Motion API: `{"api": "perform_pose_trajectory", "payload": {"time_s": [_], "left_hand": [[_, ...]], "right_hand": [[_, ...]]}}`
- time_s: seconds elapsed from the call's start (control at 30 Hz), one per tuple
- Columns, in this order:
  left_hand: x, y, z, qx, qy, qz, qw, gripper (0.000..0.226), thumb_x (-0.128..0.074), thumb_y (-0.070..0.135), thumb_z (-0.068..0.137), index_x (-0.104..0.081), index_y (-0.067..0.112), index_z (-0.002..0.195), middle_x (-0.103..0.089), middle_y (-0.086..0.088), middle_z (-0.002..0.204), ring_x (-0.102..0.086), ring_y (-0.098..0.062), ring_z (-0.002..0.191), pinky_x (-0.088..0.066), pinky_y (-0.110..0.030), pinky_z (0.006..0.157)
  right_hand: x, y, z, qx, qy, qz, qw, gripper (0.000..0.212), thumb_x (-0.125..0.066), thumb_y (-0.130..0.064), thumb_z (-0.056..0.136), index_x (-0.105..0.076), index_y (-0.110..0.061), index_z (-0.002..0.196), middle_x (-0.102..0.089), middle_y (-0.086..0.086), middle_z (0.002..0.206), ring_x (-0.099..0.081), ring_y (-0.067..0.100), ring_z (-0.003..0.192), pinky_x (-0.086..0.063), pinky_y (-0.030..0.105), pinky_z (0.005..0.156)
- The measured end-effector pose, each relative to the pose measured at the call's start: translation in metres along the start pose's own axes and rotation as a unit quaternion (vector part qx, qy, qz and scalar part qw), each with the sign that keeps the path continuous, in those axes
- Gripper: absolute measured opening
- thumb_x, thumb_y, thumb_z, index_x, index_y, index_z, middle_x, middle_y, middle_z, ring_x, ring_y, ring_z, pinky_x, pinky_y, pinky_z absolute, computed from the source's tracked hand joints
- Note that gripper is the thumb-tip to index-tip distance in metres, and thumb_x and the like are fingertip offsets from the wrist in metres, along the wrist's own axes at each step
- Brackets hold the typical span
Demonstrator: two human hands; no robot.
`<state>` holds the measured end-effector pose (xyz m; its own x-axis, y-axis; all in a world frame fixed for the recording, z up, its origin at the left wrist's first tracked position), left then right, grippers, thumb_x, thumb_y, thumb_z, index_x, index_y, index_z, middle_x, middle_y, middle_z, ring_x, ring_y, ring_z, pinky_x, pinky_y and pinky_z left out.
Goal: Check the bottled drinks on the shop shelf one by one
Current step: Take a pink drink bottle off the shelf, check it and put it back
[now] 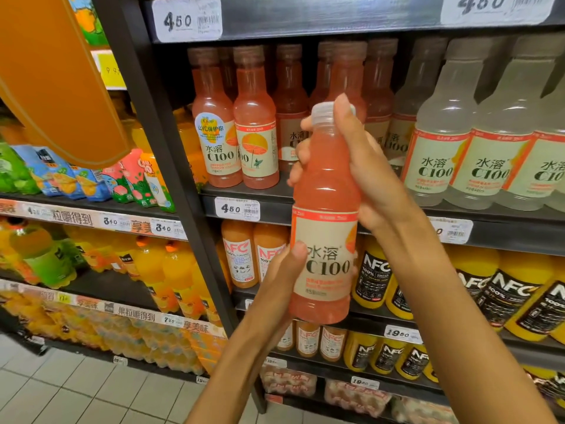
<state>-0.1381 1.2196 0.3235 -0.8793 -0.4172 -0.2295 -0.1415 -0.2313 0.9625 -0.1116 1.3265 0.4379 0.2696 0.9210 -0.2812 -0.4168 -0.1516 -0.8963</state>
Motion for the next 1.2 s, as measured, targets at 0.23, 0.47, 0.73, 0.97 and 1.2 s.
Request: {"api": "perform_pose_trajectory", "payload": {"time_s": [0.23,0.47,0.73,0.97,1.2], "left_hand": [[0.005,0.012,0.002,-0.039,0.085,0.035,0.995,0.049,-0.046,0.07,0.077,-0.064,0.039,0.109,-0.073,0.004,0.108,-0.069,-0.015,0.102,-0.057,-0.027,0.079],[-0.005,0.012,-0.006,0.016,0.018,-0.056,0.998,0.056,-0.046,0.07,0.072,-0.072,0.034,0.106,-0.072,-0.006,0.11,-0.069,-0.019,0.101,-0.057,-0.027,0.076],[-0.002,0.024,-0.004,-0.055,0.068,0.087,0.992,0.049,-0.046,0.069,0.08,-0.062,0.036,0.112,-0.072,0.01,0.11,-0.067,-0.008,0.103,-0.055,-0.021,0.081],[-0.008,0.021,-0.014,0.014,-0.004,-0.054,0.998,0.048,-0.042,0.07,0.082,-0.071,0.039,0.105,-0.074,0.003,0.103,-0.07,-0.014,0.094,-0.056,-0.027,0.075],[-0.008,0.02,-0.016,0.054,-0.038,-0.116,0.991,0.063,-0.042,0.069,0.083,-0.066,0.023,0.12,-0.069,-0.016,0.112,-0.067,-0.031,0.101,-0.054,-0.044,0.09]], "right_hand": [[0.002,-0.001,0.005,-0.012,0.044,-0.051,0.998,0.037,-0.047,-0.048,0.095,-0.061,-0.014,0.089,-0.07,0.005,0.074,-0.07,0.019,0.071,-0.056,0.03,0.06],[-0.004,0.007,0.002,-0.033,-0.017,0.083,0.996,0.033,-0.045,-0.038,0.097,-0.056,-0.009,0.106,-0.069,0.007,0.076,-0.068,0.022,0.07,-0.058,0.037,0.071],[-0.005,-0.005,-0.004,0.052,0.108,-0.075,0.99,0.02,-0.056,-0.035,0.095,-0.059,-0.017,0.088,-0.069,0.002,0.073,-0.069,0.015,0.068,-0.055,0.028,0.057],[-0.002,-0.008,0.002,-0.004,0.028,-0.01,1.0,0.035,-0.051,-0.043,0.094,-0.057,-0.011,0.105,-0.073,0.008,0.078,-0.071,0.021,0.071,-0.056,0.031,0.063],[0.002,0.002,0.011,-0.034,0.046,-0.01,0.998,0.03,-0.054,-0.042,0.095,-0.052,-0.012,0.099,-0.066,0.005,0.065,-0.067,0.02,0.057,-0.056,0.032,0.057]]}}
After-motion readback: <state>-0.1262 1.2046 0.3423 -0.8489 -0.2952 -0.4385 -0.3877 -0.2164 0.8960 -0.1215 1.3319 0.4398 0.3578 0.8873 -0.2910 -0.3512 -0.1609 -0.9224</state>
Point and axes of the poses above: each hand's wrist, its own z-axis towards the middle knuckle, its own x-axis out of the back of the hand, y = z × x, the point moved 4 cm from there along z, towards the middle knuckle
